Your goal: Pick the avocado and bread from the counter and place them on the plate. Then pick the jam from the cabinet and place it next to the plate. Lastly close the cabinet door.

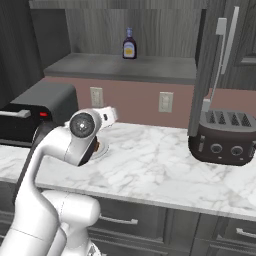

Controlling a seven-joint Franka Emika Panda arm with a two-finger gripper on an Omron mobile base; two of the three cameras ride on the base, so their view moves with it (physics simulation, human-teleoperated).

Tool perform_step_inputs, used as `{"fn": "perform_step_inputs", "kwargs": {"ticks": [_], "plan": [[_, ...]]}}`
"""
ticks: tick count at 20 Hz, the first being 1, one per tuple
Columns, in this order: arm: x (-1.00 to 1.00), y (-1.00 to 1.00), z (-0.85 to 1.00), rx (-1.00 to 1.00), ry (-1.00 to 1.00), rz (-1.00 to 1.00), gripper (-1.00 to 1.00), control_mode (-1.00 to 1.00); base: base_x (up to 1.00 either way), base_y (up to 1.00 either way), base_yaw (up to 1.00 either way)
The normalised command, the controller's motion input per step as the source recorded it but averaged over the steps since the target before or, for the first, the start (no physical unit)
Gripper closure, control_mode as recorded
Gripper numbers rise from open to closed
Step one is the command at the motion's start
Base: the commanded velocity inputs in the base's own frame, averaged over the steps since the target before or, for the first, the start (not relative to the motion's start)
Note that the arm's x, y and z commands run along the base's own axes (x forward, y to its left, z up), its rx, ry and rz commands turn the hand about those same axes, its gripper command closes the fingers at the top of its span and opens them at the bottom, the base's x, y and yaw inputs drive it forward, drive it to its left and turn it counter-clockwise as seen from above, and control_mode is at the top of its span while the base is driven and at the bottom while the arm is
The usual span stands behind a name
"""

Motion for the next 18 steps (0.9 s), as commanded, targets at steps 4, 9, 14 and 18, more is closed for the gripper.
{"fn": "perform_step_inputs", "kwargs": {"ticks": [4,9,14,18], "plan": [[0.17,-0.1,-0.25,-0.03,0.02,0.02,1.0,-1.0,0.0,0.0,0.0],[0.28,-0.14,-0.21,0.0,0.05,0.05,1.0,-1.0,0.0,0.0,0.0],[0.26,-0.12,-0.2,0.0,0.09,0.05,1.0,-1.0,0.0,0.0,0.0],[0.2,-0.1,-0.2,-0.01,0.1,0.06,1.0,-1.0,0.0,0.0,0.0]]}}
